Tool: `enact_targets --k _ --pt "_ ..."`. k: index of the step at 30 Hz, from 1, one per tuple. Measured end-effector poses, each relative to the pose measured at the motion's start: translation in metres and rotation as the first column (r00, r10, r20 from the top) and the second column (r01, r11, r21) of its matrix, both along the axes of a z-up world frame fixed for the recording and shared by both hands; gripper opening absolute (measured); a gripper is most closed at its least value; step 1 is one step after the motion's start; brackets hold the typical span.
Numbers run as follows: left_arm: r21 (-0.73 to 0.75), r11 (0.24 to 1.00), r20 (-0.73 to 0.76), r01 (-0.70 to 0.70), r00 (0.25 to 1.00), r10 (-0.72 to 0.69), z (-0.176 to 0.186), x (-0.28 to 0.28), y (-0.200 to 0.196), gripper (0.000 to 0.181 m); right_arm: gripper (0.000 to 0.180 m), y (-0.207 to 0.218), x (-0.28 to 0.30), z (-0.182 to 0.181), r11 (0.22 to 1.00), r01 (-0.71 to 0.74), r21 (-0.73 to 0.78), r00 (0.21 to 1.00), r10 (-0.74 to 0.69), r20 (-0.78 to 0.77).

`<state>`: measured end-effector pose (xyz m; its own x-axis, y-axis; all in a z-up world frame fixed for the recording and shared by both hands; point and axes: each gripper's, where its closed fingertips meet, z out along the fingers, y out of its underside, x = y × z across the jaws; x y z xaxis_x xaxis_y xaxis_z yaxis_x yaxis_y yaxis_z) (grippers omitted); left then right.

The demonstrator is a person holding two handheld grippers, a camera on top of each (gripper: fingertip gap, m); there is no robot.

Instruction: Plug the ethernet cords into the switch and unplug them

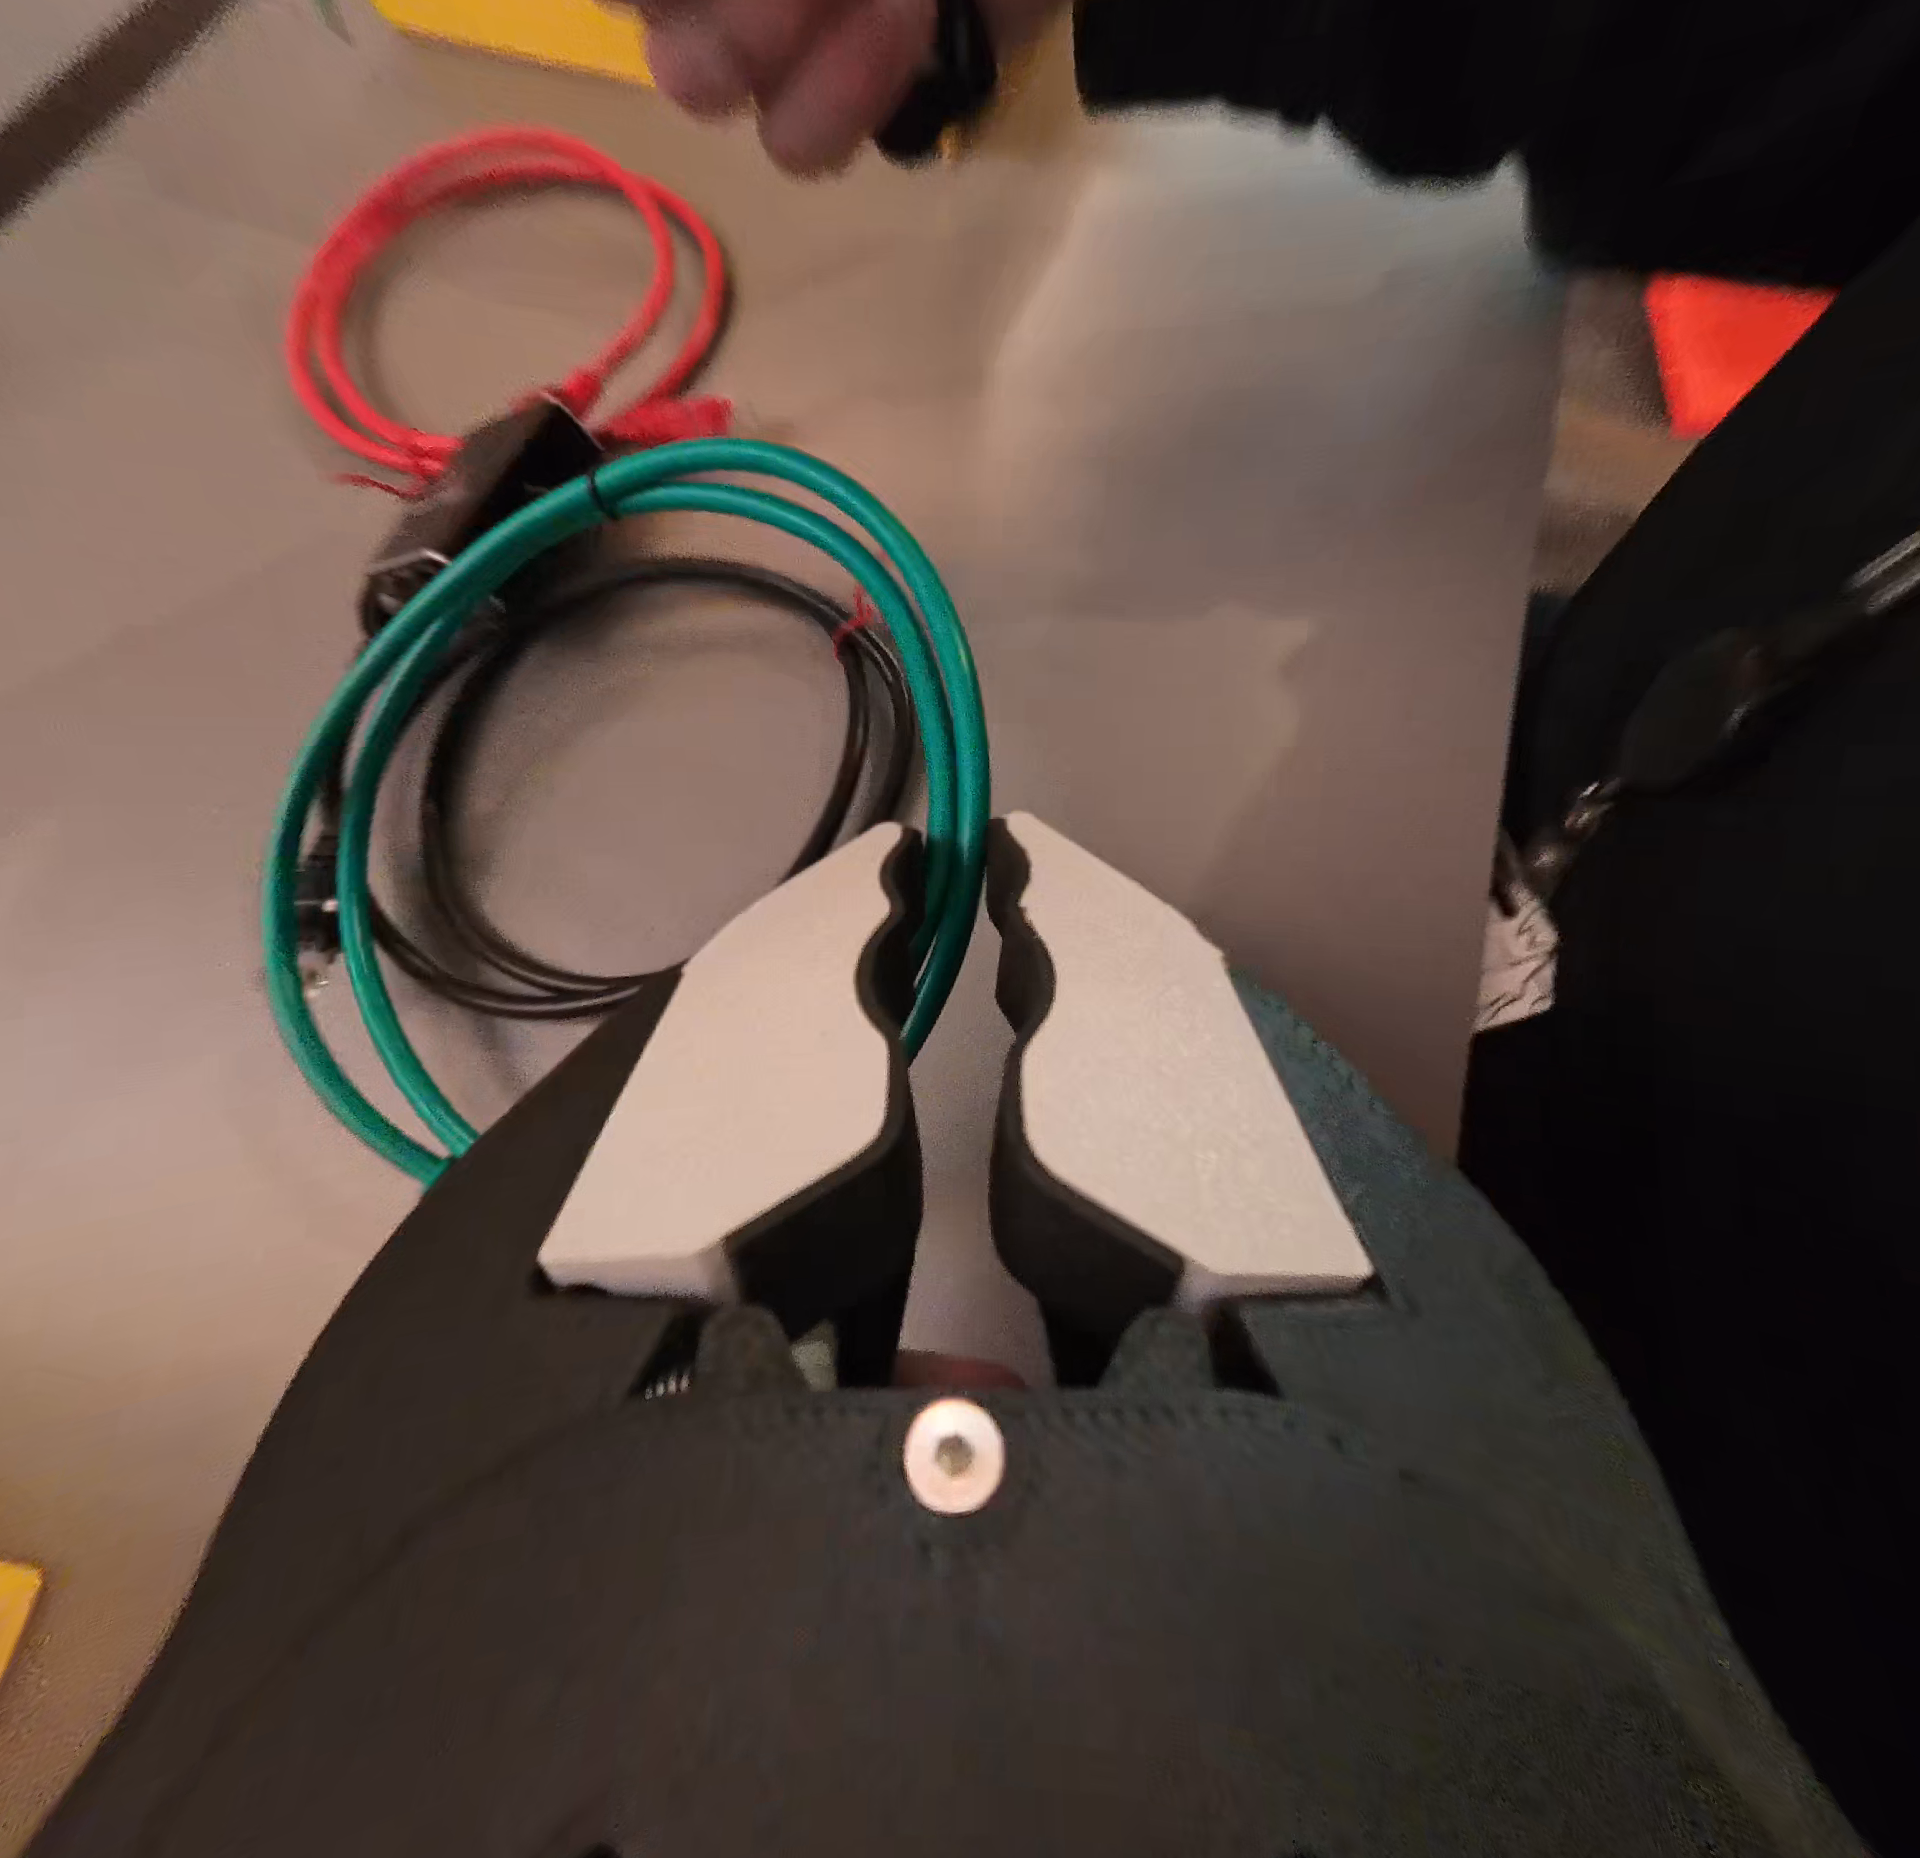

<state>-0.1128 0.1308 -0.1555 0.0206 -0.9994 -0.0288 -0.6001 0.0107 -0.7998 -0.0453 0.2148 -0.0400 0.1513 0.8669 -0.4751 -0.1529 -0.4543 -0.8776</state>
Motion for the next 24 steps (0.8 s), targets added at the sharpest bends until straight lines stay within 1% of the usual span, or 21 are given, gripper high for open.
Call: enact_targets --k 1,4,6,9,10,11,12,14,18,21,23,24 --pt "-0.008 1.000 0.039 -0.028 0.999 0.029 0.011 -0.003 0.005 0.011 0.000 0.001 -0.001 0.002 1.000 -0.005 0.003 1.000 0.005 -0.007" --pt "-0.036 0.991 0.177 -0.130 0.975 0.134 0.048 -0.015 0.022 0.010 0.000 0.003 -0.004 0.008 1.000 -0.018 0.015 1.000 0.019 -0.020" --pt "-0.105 0.975 0.314 -0.198 0.923 0.221 0.076 -0.024 0.033 0.009 0.000 0.005 -0.006 0.010 1.000 -0.022 0.014 0.999 0.023 -0.028" --pt "-0.279 0.945 0.497 -0.172 0.816 0.296 0.111 -0.035 0.037 0.005 0.000 0.007 -0.006 0.010 1.000 -0.024 0.011 0.999 0.025 -0.034" --pt "-0.304 0.938 0.538 -0.167 0.783 0.314 0.119 -0.037 0.037 0.005 0.000 0.008 -0.006 0.010 1.000 -0.024 0.009 0.999 0.024 -0.036" --pt "-0.324 0.931 0.552 -0.171 0.764 0.333 0.122 -0.038 0.039 0.005 0.000 0.008 -0.005 0.010 1.000 -0.023 0.009 0.999 0.023 -0.037" --pt "-0.325 0.928 0.540 -0.180 0.771 0.338 0.120 -0.037 0.039 0.005 0.000 0.008 -0.004 0.010 1.000 -0.021 0.009 0.999 0.021 -0.037" --pt "-0.250 0.943 0.455 -0.219 0.834 0.314 0.100 -0.032 0.037 0.006 0.000 0.009 -0.002 0.010 1.000 -0.014 0.010 0.999 0.015 -0.036" --pt "-0.189 0.962 0.329 -0.199 0.910 0.252 0.068 -0.014 0.022 0.008 0.000 0.010 0.002 0.010 1.000 -0.001 0.015 1.000 0.002 -0.029" --pt "-0.151 0.972 0.263 -0.180 0.941 0.215 0.051 -0.003 0.012 0.008 0.000 0.011 0.003 0.009 1.000 0.002 0.014 1.000 -0.002 -0.027" --pt "-0.084 0.979 0.224 -0.186 0.954 0.200 0.044 0.000 0.011 0.008 0.000 0.011 0.003 0.008 1.000 0.003 0.013 1.000 -0.003 -0.024" --pt "-0.093 0.983 0.211 -0.160 0.961 0.177 0.043 0.002 0.007 0.007 0.000 0.011 0.003 0.008 1.000 0.003 0.012 1.000 -0.003 -0.022"
